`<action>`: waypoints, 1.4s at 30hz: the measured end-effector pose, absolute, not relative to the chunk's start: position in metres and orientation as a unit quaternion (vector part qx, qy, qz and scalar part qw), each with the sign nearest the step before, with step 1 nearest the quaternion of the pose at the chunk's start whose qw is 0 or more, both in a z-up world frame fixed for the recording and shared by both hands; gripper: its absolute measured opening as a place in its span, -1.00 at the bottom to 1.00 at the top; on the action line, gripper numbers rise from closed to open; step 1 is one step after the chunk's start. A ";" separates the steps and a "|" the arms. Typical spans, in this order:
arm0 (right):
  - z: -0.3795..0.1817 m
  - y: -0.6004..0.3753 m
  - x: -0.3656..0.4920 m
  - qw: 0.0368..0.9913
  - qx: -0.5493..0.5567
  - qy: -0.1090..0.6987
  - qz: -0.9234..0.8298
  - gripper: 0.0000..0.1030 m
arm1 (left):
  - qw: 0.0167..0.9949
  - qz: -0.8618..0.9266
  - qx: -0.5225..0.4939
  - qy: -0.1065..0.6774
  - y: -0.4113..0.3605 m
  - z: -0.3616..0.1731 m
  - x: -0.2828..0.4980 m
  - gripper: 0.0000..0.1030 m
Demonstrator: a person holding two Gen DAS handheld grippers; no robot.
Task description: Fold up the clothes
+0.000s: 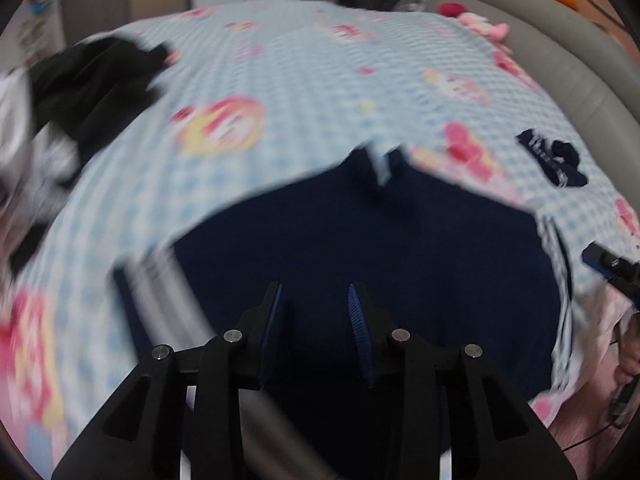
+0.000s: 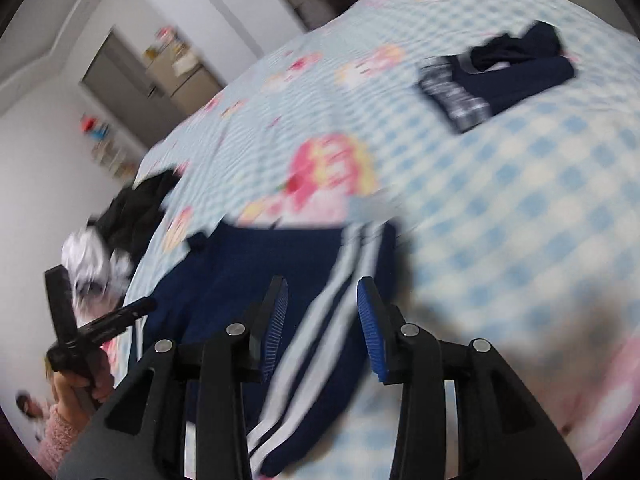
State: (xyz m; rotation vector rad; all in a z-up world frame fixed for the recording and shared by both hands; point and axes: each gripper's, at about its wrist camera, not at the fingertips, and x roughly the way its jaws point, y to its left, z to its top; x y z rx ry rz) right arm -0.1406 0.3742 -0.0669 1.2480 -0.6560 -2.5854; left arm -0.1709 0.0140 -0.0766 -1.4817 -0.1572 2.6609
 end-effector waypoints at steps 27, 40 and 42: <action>-0.075 0.278 -0.062 0.084 0.476 -0.123 -0.867 -0.27 | 0.099 0.848 -0.470 -0.223 -0.039 -0.098 -0.069 -0.27; -0.094 0.271 -0.060 0.061 0.498 -0.135 -0.854 -0.27 | 0.074 0.816 -0.528 -0.224 -0.033 -0.120 -0.054 -0.23; -0.096 0.271 -0.064 0.061 0.501 -0.129 -0.854 -0.27 | 0.077 0.815 -0.530 -0.221 -0.031 -0.115 -0.054 -0.23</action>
